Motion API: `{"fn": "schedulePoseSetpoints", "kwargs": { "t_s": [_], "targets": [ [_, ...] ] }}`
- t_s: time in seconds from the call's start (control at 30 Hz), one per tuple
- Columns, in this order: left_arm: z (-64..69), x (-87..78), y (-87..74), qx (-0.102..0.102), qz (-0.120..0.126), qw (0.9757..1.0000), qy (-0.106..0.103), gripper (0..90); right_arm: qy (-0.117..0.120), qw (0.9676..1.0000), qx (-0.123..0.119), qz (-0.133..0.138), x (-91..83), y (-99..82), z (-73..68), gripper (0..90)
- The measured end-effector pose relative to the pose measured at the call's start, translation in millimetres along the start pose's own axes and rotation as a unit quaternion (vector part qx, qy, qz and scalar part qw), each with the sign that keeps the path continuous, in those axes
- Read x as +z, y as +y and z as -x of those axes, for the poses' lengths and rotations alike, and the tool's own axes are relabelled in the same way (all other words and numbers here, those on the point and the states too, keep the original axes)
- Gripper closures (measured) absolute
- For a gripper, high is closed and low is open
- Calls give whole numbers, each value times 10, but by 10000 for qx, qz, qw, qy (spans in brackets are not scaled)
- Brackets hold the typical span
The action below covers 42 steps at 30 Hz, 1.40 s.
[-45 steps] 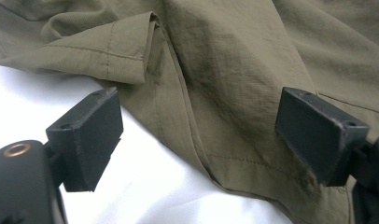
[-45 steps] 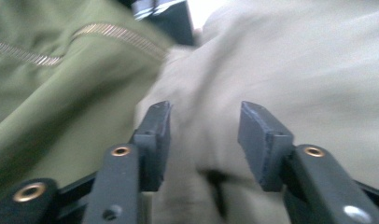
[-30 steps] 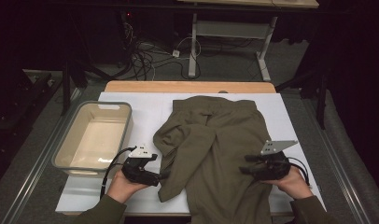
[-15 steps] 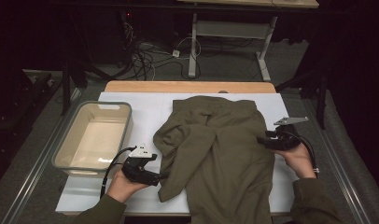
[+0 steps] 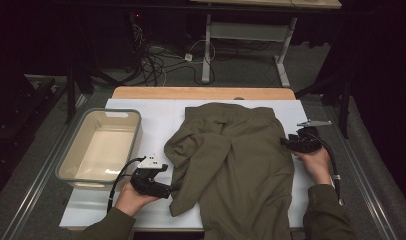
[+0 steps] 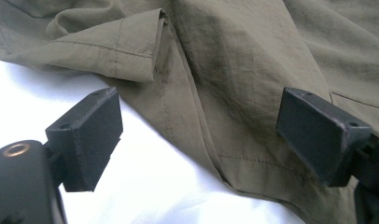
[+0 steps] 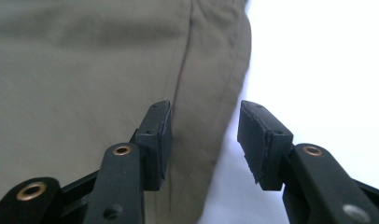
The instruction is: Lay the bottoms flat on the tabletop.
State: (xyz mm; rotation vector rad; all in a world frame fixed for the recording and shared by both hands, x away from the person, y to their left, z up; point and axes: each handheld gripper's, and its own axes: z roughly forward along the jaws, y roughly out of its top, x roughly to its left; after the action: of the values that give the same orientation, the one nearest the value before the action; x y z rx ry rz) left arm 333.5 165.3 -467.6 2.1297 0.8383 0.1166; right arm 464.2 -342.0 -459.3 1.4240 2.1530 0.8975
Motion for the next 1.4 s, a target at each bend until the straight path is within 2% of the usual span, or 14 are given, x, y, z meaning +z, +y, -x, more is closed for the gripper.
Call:
{"fn": "schedulePoseSetpoints", "kwargs": {
  "t_s": [0.07,0.27,0.47,0.53,0.6,0.83,1.0,1.13,1.23,1.27,1.33,1.4],
  "targets": [
    [-2,1,-8,6,8,10000,14,139,31,10000,58,14,5,-16,10,573],
    [-2,12,-13,-8,-8,10000,14,139,-25,9999,-27,-143,32,-41,-18,602],
    [-10,22,-15,-28,2,10000,56,139,44,9993,-295,-242,21,-32,-122,838],
    [-6,15,-15,-20,8,10000,63,139,7,9988,-382,-303,20,-16,-145,866],
    [-6,8,-15,-7,30,10000,69,139,-171,9985,-421,-294,25,-5,-149,879],
    [-8,6,-13,-18,67,10000,56,139,-671,9976,-137,-112,10,10,28,883],
    [-6,4,-13,-20,77,10000,46,139,-808,9967,-74,-79,29,-20,149,883],
    [-2,1,-13,-9,76,10000,40,139,-1020,9948,-16,-65,3,-47,235,883],
    [-1,4,-15,-15,69,10000,33,139,-1192,9928,151,-15,-21,-77,317,882],
    [-1,6,-15,-15,65,10000,33,139,-1139,9932,246,3,-25,-87,335,875],
    [-2,11,-15,-24,61,10000,32,139,-1103,9935,272,28,-31,-103,338,820],
    [-3,13,-15,-29,63,10000,30,139,-995,9946,270,110,-64,-108,336,690]
  ]
}}
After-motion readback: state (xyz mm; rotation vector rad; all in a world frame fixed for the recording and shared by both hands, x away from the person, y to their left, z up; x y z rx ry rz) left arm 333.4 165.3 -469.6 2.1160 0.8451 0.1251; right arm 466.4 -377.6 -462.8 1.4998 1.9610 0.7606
